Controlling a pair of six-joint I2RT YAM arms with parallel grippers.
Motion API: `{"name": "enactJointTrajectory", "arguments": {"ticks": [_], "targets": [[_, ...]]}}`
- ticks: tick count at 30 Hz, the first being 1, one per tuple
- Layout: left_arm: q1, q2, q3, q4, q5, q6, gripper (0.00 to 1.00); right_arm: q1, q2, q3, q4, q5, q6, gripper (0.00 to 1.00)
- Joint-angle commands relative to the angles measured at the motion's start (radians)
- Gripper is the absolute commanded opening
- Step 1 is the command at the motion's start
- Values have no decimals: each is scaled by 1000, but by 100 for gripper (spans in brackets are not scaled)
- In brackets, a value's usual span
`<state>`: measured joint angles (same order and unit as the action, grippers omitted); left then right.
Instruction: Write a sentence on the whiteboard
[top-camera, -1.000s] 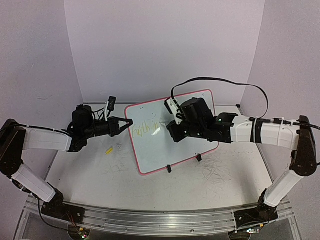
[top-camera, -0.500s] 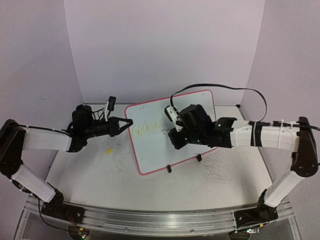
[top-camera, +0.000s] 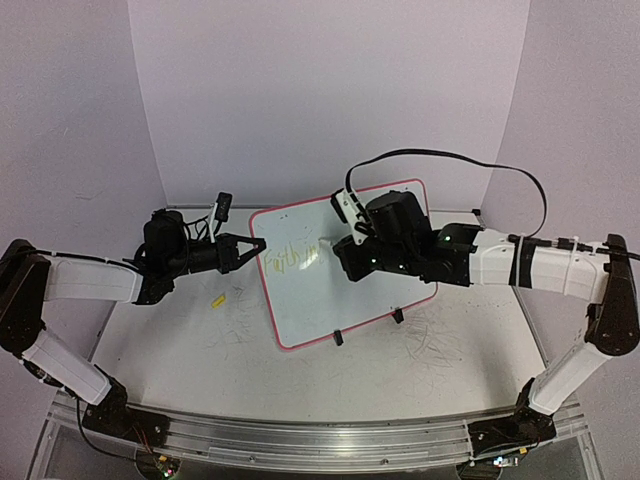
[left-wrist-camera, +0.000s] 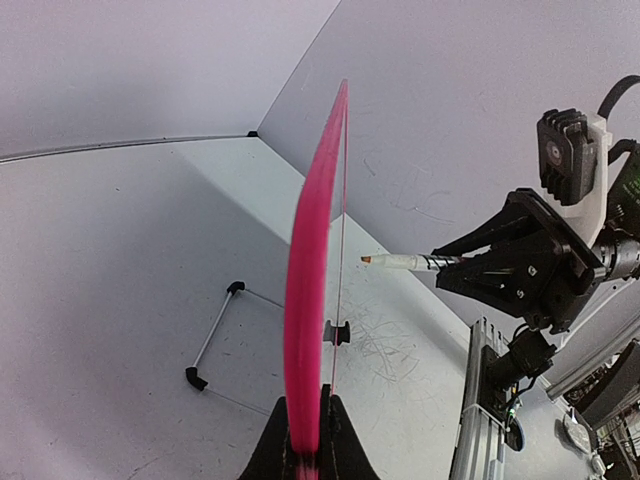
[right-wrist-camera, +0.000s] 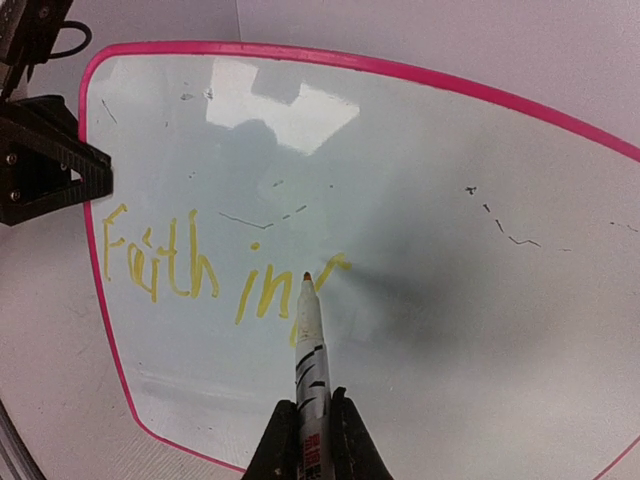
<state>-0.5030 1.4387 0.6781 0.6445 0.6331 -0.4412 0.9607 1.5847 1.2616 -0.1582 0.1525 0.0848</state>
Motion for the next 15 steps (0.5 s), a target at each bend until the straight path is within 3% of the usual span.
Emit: {"name": "enactJointTrajectory", "arguments": {"ticks": [1, 15], "targets": [[2, -20, -8, -21, -34, 52, 0, -1, 35, 56, 39, -4, -10, 0], [3, -17, -4, -26, -31, 55, 0, -2, 53, 26, -1, 137, 29, 0]]}}
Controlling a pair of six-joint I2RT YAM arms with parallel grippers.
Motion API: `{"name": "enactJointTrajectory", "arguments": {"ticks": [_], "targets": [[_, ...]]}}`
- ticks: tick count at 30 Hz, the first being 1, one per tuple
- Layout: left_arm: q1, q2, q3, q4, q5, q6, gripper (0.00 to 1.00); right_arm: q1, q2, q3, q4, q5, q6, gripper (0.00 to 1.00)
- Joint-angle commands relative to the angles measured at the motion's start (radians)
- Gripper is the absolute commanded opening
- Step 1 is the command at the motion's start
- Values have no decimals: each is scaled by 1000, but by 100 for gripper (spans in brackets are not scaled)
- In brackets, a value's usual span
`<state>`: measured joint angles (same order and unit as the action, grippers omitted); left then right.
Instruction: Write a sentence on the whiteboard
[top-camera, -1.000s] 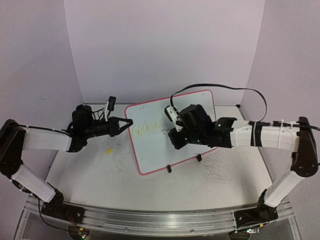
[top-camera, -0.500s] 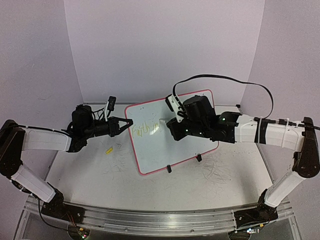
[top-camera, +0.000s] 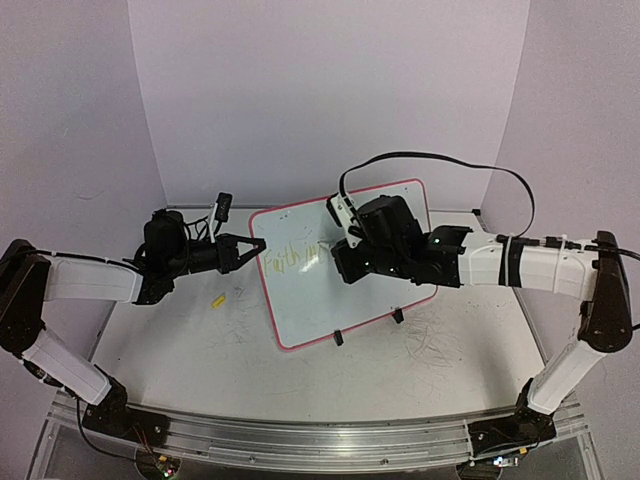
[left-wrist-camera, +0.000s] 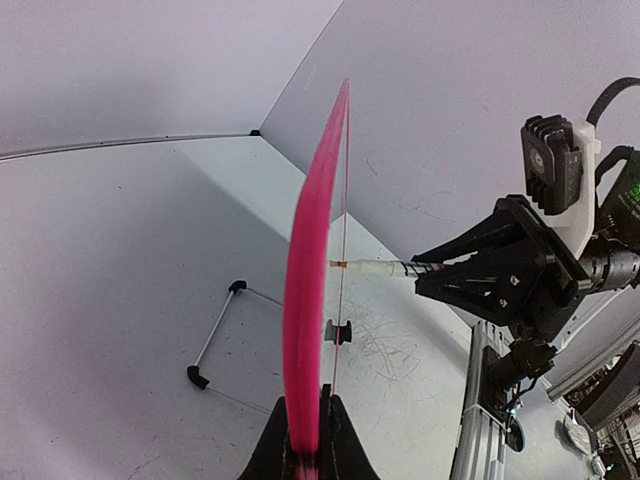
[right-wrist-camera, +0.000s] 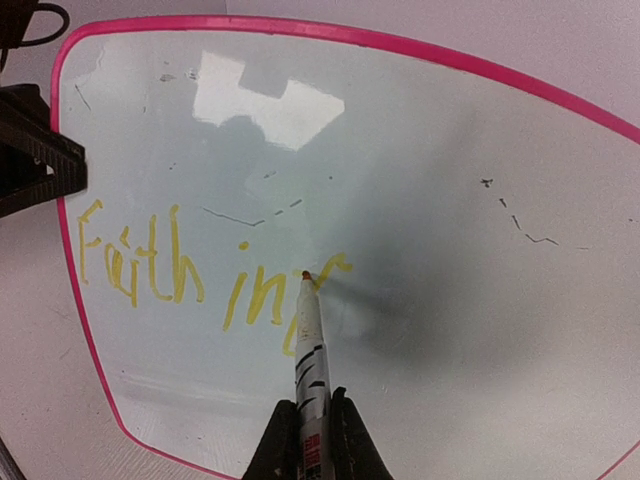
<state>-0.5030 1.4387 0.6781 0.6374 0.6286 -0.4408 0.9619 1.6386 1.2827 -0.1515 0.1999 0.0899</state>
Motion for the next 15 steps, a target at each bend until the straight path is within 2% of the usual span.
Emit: {"name": "enactJointTrajectory", "arguments": {"ticks": [1, 4, 9, 15], "targets": [[3, -17, -3, -18, -27, 53, 0, -4, -8, 2, -11, 95, 25, 0], [3, -15, 0, -18, -27, 54, 0, -4, -34, -9, -13, 87, 19, 0], [3, -8, 6, -19, -23, 53, 0, -4, -114, -76, 73, -45, -18, 0], [1, -8, 5, -21, -26, 53, 0, -16, -102, -94, 73, -49, -13, 0]]}}
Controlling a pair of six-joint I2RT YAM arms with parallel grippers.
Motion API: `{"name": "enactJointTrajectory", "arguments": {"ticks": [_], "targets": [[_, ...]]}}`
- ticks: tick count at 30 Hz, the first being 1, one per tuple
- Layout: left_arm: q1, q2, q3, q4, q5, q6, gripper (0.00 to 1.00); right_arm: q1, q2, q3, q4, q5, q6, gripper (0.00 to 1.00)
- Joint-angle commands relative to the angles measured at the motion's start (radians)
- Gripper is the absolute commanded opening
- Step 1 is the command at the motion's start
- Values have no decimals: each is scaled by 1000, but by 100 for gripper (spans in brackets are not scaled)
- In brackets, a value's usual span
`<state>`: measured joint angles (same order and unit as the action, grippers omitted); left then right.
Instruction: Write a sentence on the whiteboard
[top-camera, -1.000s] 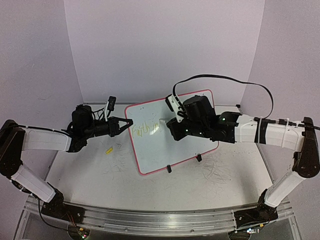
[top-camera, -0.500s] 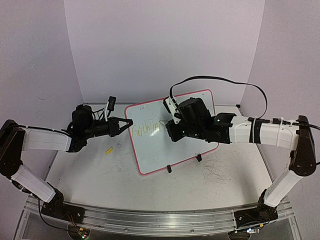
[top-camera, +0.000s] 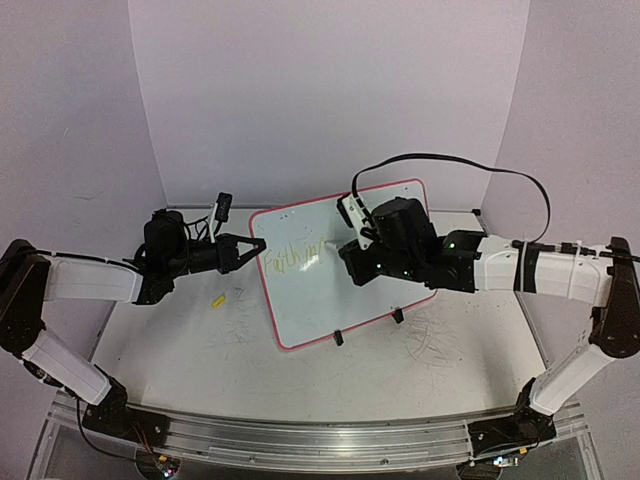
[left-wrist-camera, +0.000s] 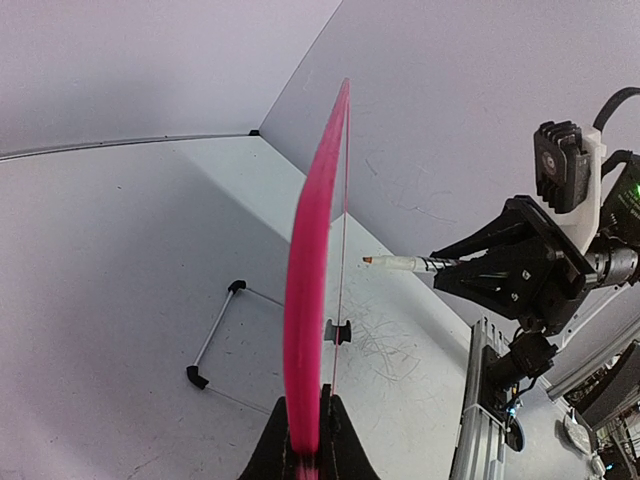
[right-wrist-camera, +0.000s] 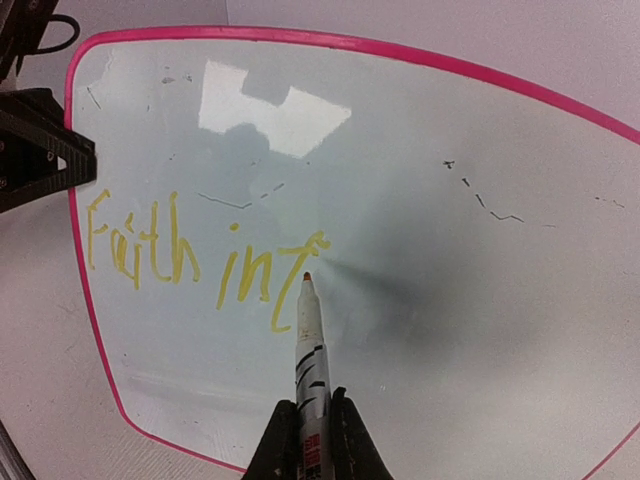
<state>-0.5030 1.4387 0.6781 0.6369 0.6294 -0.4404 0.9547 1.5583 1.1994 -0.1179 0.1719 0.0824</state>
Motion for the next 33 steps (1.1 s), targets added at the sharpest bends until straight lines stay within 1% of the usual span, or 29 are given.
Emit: {"name": "enactJointTrajectory", "arguments": {"ticks": [1, 18, 33], "targets": [[1, -9, 5, -20, -26, 52, 0, -11, -15, -9, 39, -22, -3, 0], [1, -15, 4, -28, -29, 57, 0, -25, 53, 40, 35, -24, 1, 0], [0, -9, 11, -31, -27, 59, 0, -25, 33, -10, -9, -26, 17, 0]]}}
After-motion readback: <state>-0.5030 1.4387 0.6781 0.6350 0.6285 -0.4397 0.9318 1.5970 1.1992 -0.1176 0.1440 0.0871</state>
